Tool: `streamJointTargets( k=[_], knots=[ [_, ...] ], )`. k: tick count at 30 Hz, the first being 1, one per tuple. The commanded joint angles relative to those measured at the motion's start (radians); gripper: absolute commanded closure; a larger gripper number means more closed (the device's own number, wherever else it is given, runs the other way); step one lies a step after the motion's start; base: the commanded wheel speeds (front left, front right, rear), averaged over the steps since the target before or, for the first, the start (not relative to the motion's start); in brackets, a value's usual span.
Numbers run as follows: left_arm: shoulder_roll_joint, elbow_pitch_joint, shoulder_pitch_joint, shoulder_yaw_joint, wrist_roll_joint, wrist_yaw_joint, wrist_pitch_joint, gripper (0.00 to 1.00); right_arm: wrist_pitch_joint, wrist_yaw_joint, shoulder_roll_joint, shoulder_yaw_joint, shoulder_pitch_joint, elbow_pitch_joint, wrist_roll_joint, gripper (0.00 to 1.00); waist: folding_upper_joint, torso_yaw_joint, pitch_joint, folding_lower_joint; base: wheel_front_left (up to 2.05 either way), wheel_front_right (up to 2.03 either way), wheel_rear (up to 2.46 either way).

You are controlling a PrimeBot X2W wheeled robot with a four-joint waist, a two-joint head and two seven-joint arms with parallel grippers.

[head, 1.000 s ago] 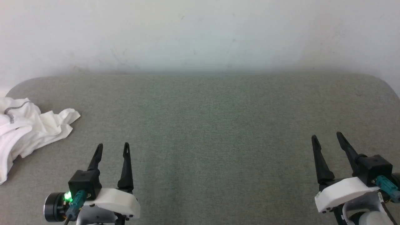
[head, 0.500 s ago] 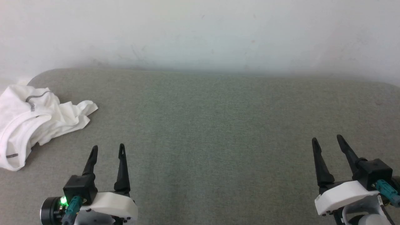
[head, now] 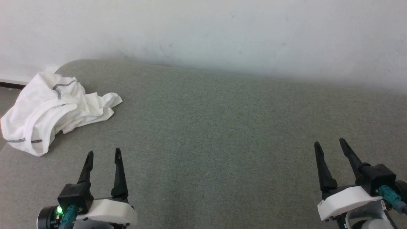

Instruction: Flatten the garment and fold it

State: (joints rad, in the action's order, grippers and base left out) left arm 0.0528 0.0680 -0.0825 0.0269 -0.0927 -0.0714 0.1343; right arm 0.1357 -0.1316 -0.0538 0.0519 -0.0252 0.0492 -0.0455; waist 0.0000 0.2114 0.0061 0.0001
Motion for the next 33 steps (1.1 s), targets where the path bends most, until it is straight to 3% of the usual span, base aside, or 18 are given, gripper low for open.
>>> streamJointTargets(
  k=[1, 13, 33],
  knots=[
    [-0.001, 0.001, -0.018, 0.006, -0.008, -0.004, 0.013, 0.00, 0.012, 0.001, 0.002, -0.002, -0.002, 0.004, -0.008, 0.00, 0.0000, 0.027, -0.003, 0.0000, 0.00, 0.00, 0.00],
    [-0.002, 0.010, -0.044, 0.001, -0.024, -0.031, 0.036, 0.00, 0.035, 0.001, 0.002, -0.017, -0.015, 0.028, -0.007, 0.00, 0.0000, 0.129, -0.018, 0.0000, 0.00, 0.00, 0.00],
    [-0.002, -0.011, -0.077, 0.015, -0.072, -0.034, 0.078, 0.00, 0.077, 0.001, 0.003, -0.039, -0.011, 0.066, -0.013, 0.00, 0.0000, 0.288, -0.030, -0.0001, 0.00, 0.00, 0.00]
  ],
)
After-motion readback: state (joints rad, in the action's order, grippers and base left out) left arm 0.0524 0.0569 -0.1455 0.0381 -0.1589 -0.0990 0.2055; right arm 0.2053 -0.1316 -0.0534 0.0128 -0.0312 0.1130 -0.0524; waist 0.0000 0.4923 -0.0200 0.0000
